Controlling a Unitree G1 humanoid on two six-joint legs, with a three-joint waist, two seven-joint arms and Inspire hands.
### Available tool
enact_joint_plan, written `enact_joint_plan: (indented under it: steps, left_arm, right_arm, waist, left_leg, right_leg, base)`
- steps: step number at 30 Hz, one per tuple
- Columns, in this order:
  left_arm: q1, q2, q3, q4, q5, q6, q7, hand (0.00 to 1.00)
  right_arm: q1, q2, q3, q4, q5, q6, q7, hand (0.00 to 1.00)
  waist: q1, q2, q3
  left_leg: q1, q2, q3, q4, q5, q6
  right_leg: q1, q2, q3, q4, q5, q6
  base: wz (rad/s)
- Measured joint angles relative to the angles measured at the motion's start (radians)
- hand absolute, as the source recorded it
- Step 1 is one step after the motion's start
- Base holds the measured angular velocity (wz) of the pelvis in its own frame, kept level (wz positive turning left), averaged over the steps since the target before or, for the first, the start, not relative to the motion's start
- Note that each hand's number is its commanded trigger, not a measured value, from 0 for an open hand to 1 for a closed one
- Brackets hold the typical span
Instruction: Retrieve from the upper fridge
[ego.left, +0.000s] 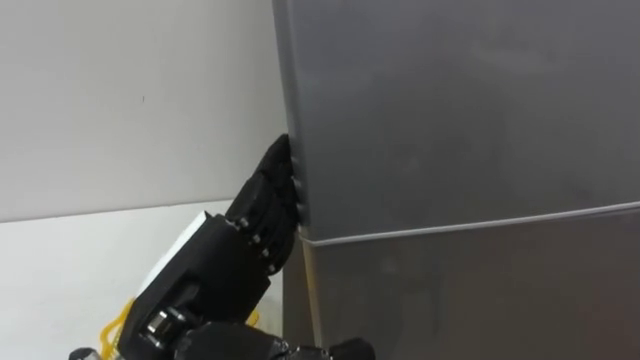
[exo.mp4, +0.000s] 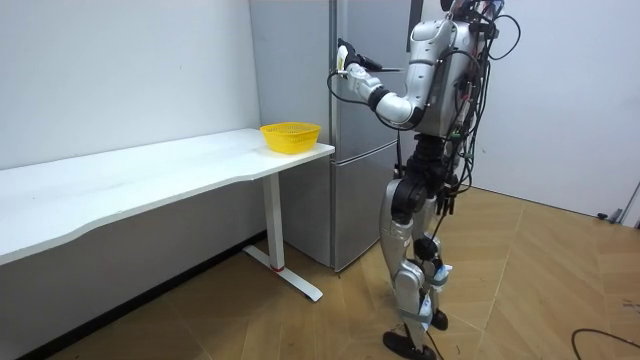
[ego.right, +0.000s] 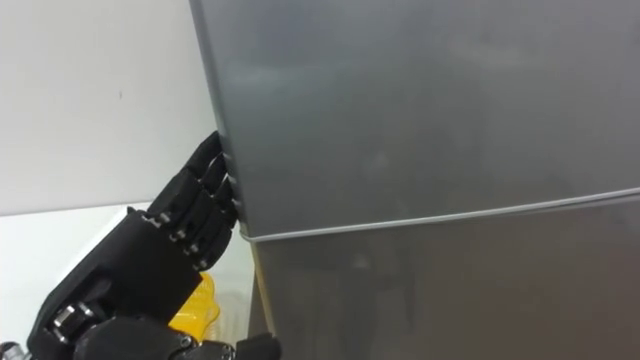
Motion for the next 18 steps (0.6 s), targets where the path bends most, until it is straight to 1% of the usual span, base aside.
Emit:
enact_joint_plan:
  steps: [5, 6, 8, 12, 14, 16, 18]
  left_arm:
    - [0.0, 0.015, -0.001, 0.0, -0.027, 0.001, -0.008, 0.0]
    - [0.0, 0.015, -0.001, 0.0, -0.027, 0.001, -0.008, 0.2]
    - [0.0, 0.014, -0.001, 0.001, -0.027, 0.001, -0.008, 1.0]
    - [0.0, 0.014, 0.006, 0.001, -0.028, 0.001, -0.008, 1.0]
    - [0.0, 0.016, 0.029, 0.001, -0.029, 0.002, -0.006, 1.0]
    - [0.0, 0.017, 0.053, 0.001, -0.037, 0.002, -0.003, 1.0]
    - [-0.001, 0.019, 0.054, 0.001, -0.054, 0.0, -0.003, 1.0]
  right_arm:
    - [-0.002, -0.001, 0.0, 0.0, -0.003, 0.0, -0.002, 0.0]
    - [-0.002, -0.001, 0.002, 0.0, -0.004, 0.0, -0.003, 0.0]
    - [-0.003, -0.002, 0.007, 0.0, -0.011, 0.0, -0.008, 0.0]
    - [-0.003, -0.002, 0.008, -0.002, -0.039, 0.0, -0.015, 0.0]
    - [-0.003, -0.004, 0.012, -0.003, -0.039, 0.0, -0.013, 0.0]
    - [-0.003, -0.005, 0.034, -0.003, -0.039, 0.0, -0.012, 0.0]
    - [-0.002, -0.006, 0.038, -0.003, -0.039, 0.0, -0.01, 0.0]
  waist:
    - [0.0, 0.0, -0.0004]
    - [0.0, 0.0, -0.0005]
    - [-0.002, 0.001, -0.0003]
    - [-0.002, 0.001, -0.0001]
    - [-0.002, 0.001, 0.0005]
    - [0.0, 0.001, 0.0006]
    - [0.0, 0.001, 0.0006]
  left_leg:
    - [0.001, 0.0, -0.004, 0.001, 0.0, 0.0]
    - [0.002, 0.0, -0.004, 0.002, 0.0, 0.0]
    - [0.002, 0.0, -0.004, 0.002, 0.0, 0.0]
    - [0.002, 0.0, -0.004, 0.002, 0.0, 0.0]
    - [0.002, 0.0, -0.004, 0.002, 0.0, 0.0]
    - [0.002, -0.001, -0.004, 0.002, 0.0, 0.0]
    - [0.002, -0.001, -0.005, 0.001, 0.0, 0.0]
  right_leg:
    - [0.0, 0.0, 0.003, 0.0, 0.0, 0.001]
    - [-0.003, 0.0, 0.004, 0.0, 0.001, 0.001]
    - [-0.003, 0.0, 0.003, -0.001, 0.001, 0.001]
    - [-0.003, 0.0, 0.003, -0.001, 0.001, 0.001]
    - [-0.003, 0.0, 0.004, -0.001, 0.001, 0.001]
    - [-0.003, 0.0, 0.006, -0.001, 0.001, 0.002]
    - [-0.001, -0.001, 0.012, -0.001, 0.002, 0.003]
  base:
    - [0.0]
    - [0.0]
    - [0.0]
    - [0.0]
    - [0.0]
    - [0.02]
    - [0.07]
